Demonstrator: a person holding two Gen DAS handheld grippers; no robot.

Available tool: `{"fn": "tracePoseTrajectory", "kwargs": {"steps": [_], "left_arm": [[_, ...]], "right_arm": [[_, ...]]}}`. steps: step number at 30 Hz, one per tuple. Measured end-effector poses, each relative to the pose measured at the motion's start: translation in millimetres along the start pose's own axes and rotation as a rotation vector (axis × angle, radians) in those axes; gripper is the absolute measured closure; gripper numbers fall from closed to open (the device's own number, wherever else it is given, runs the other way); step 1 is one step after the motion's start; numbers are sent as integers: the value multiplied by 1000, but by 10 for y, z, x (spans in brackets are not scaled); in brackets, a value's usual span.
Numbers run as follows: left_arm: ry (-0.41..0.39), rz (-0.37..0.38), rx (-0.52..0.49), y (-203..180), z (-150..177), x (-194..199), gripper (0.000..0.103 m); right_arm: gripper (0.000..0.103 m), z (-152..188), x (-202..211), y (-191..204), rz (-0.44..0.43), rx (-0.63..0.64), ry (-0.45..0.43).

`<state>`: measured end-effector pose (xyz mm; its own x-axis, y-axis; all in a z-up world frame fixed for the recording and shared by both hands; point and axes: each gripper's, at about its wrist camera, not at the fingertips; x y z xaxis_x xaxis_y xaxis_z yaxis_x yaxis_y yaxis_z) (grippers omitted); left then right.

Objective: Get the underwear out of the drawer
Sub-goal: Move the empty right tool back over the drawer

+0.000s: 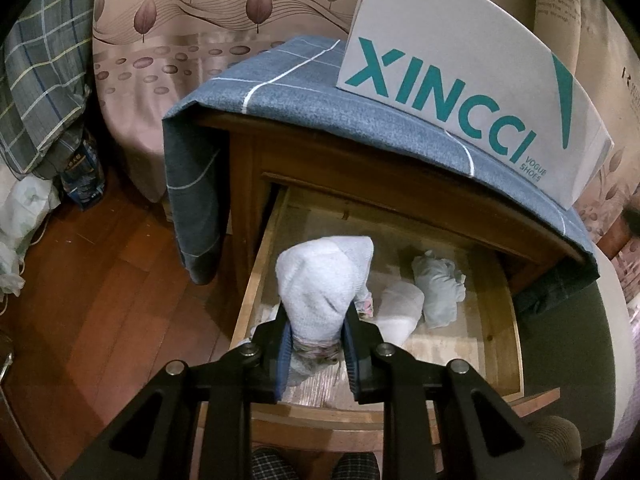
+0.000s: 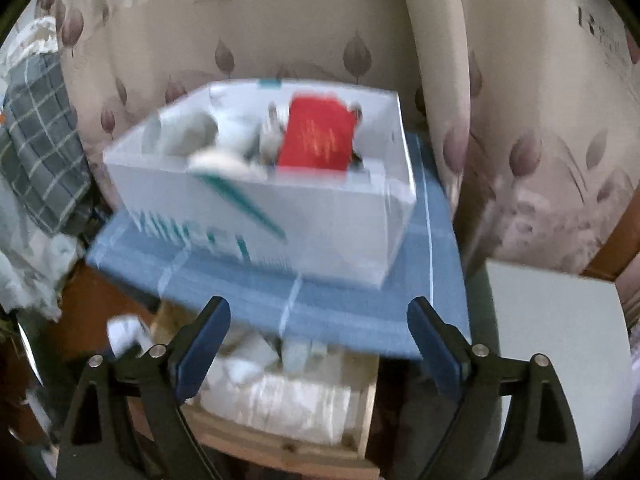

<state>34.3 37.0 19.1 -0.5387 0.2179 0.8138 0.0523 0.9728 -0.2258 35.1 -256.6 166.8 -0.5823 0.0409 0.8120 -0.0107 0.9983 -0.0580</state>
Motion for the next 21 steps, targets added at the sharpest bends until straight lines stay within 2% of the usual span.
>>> {"fn": "tracePoseTrajectory", "kwargs": {"steps": [5,10,18,21], "left_arm": [[2,-11,-8,-12,5,-12,81],[5,-18,-2,-4,-2,-18,81],[-10,-33,-27,-42,12,16,81],[-12,-20,-30,-50,9,24,81]], "right_arm": [[14,503,-463,-29,-8,-19,134],[14,766,-823,-74,-30,-51,236],[14,991,-1091,-107,-77,-78,276],[13,1000,-1074,-132,-113,-86,257]]}}
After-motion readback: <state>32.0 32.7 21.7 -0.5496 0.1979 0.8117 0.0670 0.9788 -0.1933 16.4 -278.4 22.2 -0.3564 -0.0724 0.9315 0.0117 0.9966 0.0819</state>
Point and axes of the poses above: each gripper's, at about its wrist camera, not at the fingertips, and x roughly against the way its jaws point, y to its left, z to its underside, and after that the axes turned 4 degrees about y, right-handed
